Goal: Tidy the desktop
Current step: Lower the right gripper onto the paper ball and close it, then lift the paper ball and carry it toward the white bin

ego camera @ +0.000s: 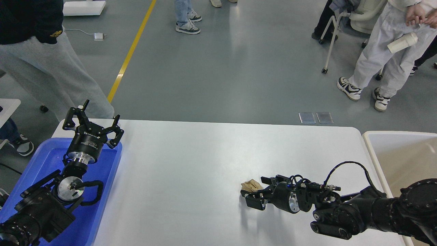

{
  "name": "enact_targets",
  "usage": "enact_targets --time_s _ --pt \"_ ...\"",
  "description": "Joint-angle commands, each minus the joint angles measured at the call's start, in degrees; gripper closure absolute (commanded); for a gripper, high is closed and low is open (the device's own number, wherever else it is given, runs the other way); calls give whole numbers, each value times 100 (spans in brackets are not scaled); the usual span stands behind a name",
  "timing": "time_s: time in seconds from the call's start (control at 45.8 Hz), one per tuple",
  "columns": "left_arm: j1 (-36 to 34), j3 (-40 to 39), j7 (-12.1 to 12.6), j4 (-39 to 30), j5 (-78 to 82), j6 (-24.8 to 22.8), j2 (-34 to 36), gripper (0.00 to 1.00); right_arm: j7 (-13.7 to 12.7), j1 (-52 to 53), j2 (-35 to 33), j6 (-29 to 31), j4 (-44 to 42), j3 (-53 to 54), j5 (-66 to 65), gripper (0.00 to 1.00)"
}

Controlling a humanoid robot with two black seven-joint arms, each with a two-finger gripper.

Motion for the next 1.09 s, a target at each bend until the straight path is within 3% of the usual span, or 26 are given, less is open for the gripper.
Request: enact_targets --time_s 0.0,0.131,0.218,0.437,1.071 --pt "0 -1 0 0 0 0 0 0 66 -36 51 -23 -25 12 1 14" --pt "0 -1 0 0 0 0 0 0 66 -71 51 -14 -52 12 18 30" --pt "0 -1 0 8 0 0 0 0 66 -71 51 -14 -69 -32 18 58" --pt "0 -1 0 0 0 0 0 0 66 -89 59 3 -157 -93 10 99" --pt "0 8 0 0 0 0 0 0 136 359 -239 144 378 -23 194 100"
